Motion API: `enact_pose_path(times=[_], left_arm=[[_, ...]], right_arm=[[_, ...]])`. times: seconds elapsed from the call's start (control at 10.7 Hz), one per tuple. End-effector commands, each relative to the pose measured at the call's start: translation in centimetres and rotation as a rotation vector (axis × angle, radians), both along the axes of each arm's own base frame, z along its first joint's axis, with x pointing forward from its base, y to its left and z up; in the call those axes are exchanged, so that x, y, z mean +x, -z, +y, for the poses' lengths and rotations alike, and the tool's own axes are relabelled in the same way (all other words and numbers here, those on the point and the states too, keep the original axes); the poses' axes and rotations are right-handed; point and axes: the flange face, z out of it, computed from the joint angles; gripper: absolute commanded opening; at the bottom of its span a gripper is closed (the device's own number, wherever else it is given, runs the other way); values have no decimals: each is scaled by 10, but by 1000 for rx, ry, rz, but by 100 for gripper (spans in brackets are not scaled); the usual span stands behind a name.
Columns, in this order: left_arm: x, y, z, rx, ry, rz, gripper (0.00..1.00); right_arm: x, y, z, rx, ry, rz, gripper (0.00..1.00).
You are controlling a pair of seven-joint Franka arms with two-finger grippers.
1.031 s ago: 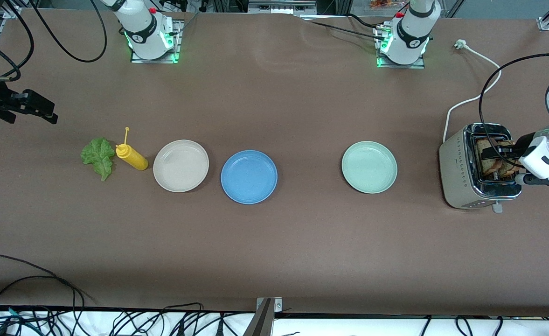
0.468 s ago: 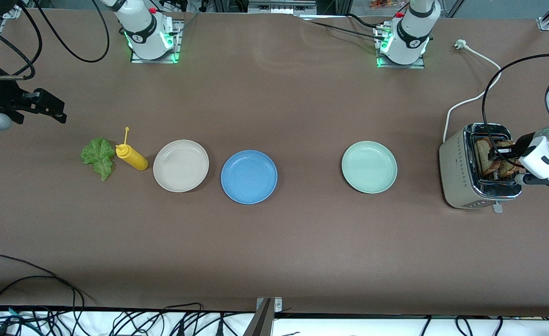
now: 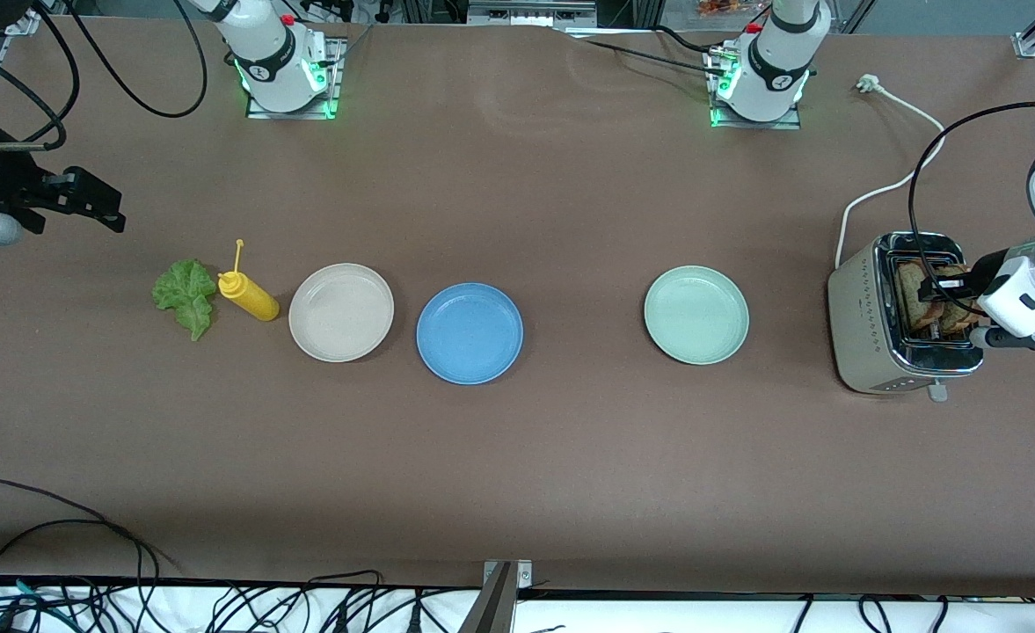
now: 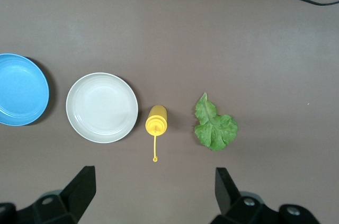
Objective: Make sandwich in blue plate with both arms
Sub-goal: 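Lower the left gripper over the toaster and grasp one bread slice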
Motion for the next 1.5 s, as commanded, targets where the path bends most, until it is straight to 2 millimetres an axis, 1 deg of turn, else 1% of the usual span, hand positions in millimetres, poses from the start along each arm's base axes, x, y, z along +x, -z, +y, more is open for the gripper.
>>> enact_pose_path(times=[0.0, 0.09, 0.19, 0.28, 0.37, 0.56, 0.75, 0.94, 1.03, 1.12, 1.22, 1.41], left_arm=[[-1, 2, 1, 15, 17, -5, 36], [0, 6, 1, 15, 17, -1, 36], [0, 7, 2, 16, 16, 3, 33], [0, 8, 1, 17, 15, 4, 28], [0, 10, 3, 18, 12, 7, 22], [1, 13, 2, 17, 14, 12, 0], [1, 13, 3, 19, 11, 10, 0], [3, 3, -4, 30, 6, 2, 0], [6, -5, -5, 51, 20, -11, 0], [12, -18, -8, 78, 42, -33, 0], [19, -37, -13, 105, 71, -67, 0], [23, -65, -17, 110, 79, -103, 0]], right_arm=[[0, -7, -1, -18, 5, -10, 100], [0, -7, -1, -18, 5, -10, 100], [0, -7, -1, -16, 5, -9, 100], [0, -7, -1, -16, 5, -9, 100], [0, -7, -1, -18, 5, -10, 100], [0, -7, -1, -16, 5, -9, 100], [0, -7, -1, -18, 5, -10, 100], [-1, -6, -1, -16, 5, -6, 100], [-1, -6, -1, -15, 6, -2, 100], [-1, -6, -1, -17, 6, -3, 100], [-1, -6, -1, -17, 4, -5, 100], [-1, -6, -1, -15, 4, -5, 100]])
